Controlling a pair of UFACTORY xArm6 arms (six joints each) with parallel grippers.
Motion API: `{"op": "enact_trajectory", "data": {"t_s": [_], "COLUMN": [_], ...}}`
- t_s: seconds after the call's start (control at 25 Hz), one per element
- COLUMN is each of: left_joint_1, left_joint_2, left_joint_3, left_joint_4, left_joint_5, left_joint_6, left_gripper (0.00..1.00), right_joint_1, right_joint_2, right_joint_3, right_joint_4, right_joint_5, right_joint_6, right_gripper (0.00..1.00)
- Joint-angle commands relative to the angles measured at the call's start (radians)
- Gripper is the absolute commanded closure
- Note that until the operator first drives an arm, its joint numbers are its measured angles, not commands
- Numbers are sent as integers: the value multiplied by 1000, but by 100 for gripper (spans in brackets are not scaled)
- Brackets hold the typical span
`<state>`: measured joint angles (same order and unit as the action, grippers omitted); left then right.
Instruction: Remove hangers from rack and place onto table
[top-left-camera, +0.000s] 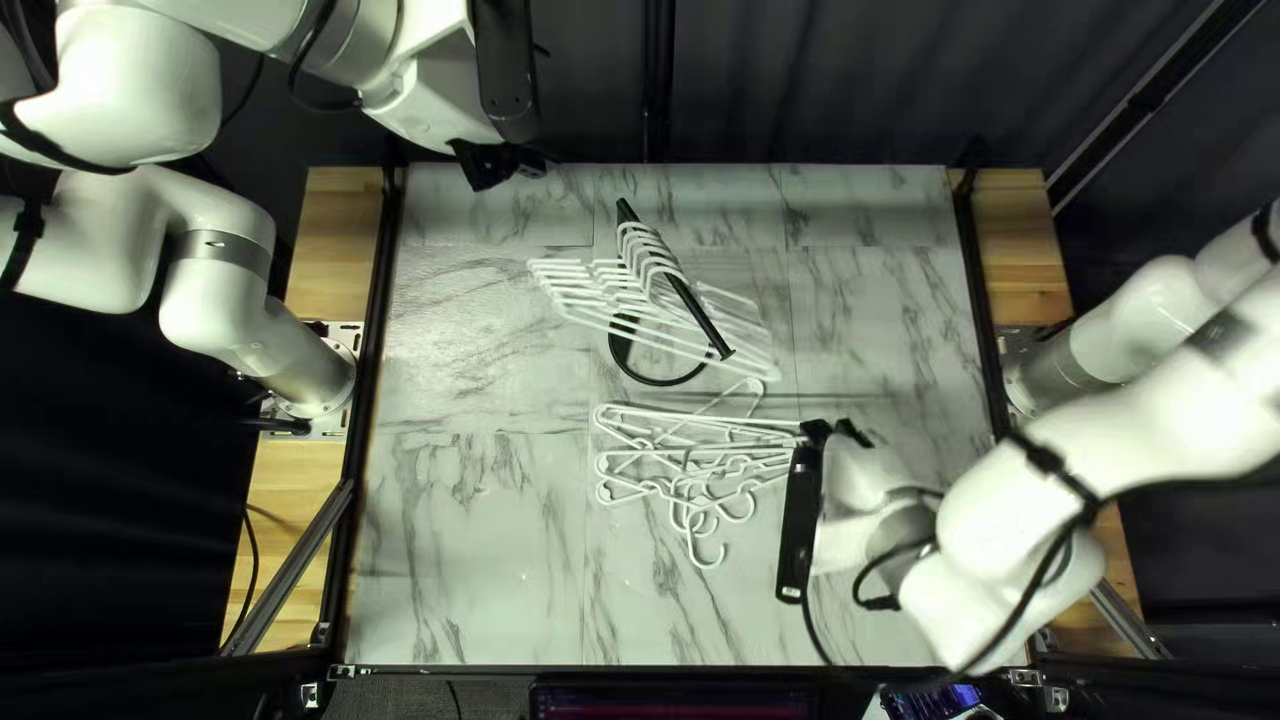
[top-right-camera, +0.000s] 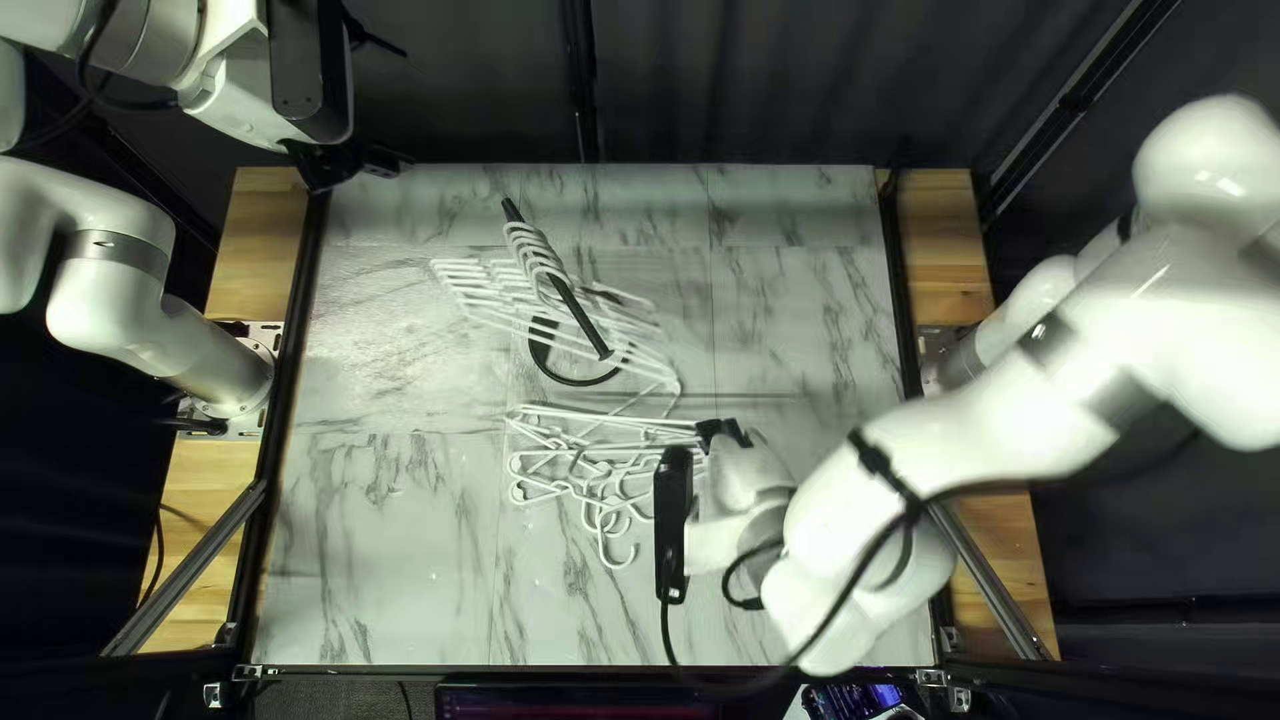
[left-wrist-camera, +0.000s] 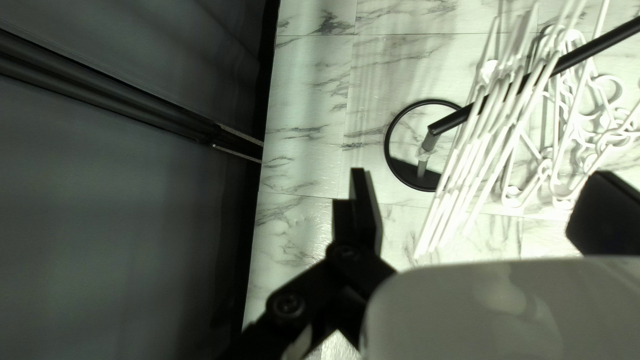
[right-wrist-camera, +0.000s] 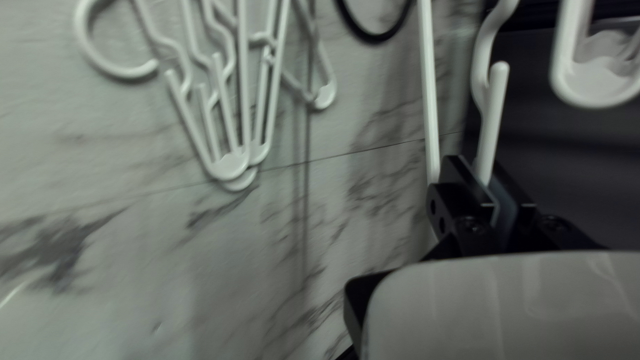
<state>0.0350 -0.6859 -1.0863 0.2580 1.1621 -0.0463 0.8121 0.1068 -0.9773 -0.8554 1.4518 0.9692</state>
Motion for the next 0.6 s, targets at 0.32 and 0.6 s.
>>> {"op": "enact_trajectory", "data": {"t_s": [0.32,0.6], "left_joint_1": [0,0], "left_joint_2": [0,0], "left_joint_3": [0,0], "left_joint_4": [0,0], "left_joint_5": [0,0], "left_joint_6": [0,0], "left_gripper": [0,0], "right_joint_1": [-9,-10], "right_joint_2": [-15,18], "right_joint_3": [60,37], "right_joint_4": [-38,-41], "right_joint_5": [-100,-95], "right_joint_6": [-63,-64], "right_gripper": [100,100]}}
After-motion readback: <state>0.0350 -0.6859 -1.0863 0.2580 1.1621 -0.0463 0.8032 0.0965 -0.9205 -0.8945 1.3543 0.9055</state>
